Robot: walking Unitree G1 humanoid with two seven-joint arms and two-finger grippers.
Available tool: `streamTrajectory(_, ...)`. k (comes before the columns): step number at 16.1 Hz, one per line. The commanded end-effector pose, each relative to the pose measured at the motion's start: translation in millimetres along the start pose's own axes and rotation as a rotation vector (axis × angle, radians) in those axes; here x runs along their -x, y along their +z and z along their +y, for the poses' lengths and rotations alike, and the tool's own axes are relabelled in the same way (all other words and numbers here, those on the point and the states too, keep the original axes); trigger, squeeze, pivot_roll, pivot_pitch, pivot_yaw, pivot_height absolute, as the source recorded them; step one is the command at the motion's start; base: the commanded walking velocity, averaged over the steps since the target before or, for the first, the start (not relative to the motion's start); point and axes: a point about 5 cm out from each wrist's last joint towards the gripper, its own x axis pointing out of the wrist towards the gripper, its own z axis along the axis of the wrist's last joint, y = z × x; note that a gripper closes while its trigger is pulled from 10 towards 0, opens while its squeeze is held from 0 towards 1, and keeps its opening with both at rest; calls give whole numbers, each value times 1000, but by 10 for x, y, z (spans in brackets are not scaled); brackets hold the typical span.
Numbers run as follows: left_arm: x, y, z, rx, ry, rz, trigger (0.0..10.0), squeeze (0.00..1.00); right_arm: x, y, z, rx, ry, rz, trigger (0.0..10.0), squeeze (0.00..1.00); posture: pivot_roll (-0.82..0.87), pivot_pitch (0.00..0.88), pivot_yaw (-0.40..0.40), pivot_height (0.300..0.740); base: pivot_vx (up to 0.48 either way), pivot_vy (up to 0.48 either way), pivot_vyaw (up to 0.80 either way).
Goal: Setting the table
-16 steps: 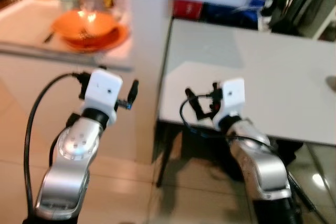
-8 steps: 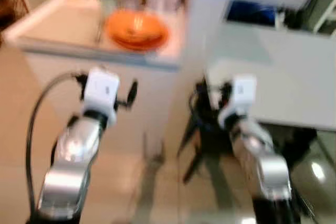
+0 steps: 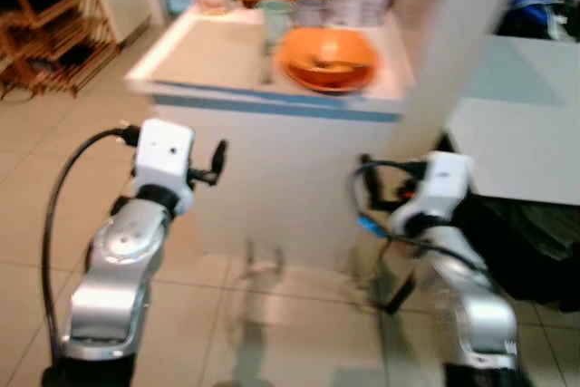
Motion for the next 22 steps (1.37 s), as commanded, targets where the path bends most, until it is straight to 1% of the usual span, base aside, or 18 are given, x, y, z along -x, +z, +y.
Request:
streamTrajectory(1,-18,35,-39,2,-16,-16,10000,0,-2,64,-83,25,-35,-18,10000,1000,29,0,-5,740,0,480,0)
streamTrajectory(4,0,15,-25,-40,-30,-13,10000,0,-70,42,-40,103,-7,21,10000,1000,32,0,-8,740,0,480,0)
streamTrajectory(5,-4,28,-16,-42,-27,-18,10000,0,-100,38,-38,153,7,49,10000,1000,31,0,-11,740,0,480,0)
streamTrajectory(6,-6,35,-11,-47,-26,-21,10000,0,-121,57,-43,170,7,45,10000,1000,31,0,-11,740,0,480,0)
streamTrajectory(8,-15,67,-15,-58,-30,-35,10000,0,-195,151,-69,146,-24,22,10000,1000,30,0,-13,740,0,480,0)
streamTrajectory(9,-18,79,-21,-58,-31,-39,10000,0,-211,175,-62,148,-22,15,10000,1000,31,0,-15,740,0,480,0)
streamTrajectory(10,-20,92,-29,-60,-32,-45,10000,0,-235,208,-40,153,-11,6,10000,941,31,0,-18,740,0,480,0)
streamTrajectory(11,-14,107,-41,-33,-40,-53,10000,0,-256,226,-13,151,3,6,10000,0,31,0,-22,740,0,0,0)
streamTrajectory(12,-4,98,-63,-27,-65,-29,10000,0,-267,238,10,148,13,7,10000,0,30,0,-25,740,0,0,0)
streamTrajectory(14,-8,104,-37,-62,-36,-37,10000,0,-298,272,69,157,34,-5,10000,0,30,0,-30,740,0,0,0)
streamTrajectory(15,-17,115,-6,-41,-9,-42,10000,0,-324,307,106,159,45,-16,10000,0,28,0,-32,740,0,0,0)
streamTrajectory(16,-21,133,-1,-30,-4,-50,10000,0,-339,320,119,161,51,-21,10000,0,28,0,-32,740,326,0,0)
streamTrajectory(19,-15,168,36,-32,7,-64,10000,0,-394,343,187,163,82,-28,10000,0,37,0,-42,740,414,0,0)
streamTrajectory(22,-9,164,51,-45,12,-61,10000,0,-423,334,196,159,85,-17,10000,0,42,0,-49,740,480,0,0)
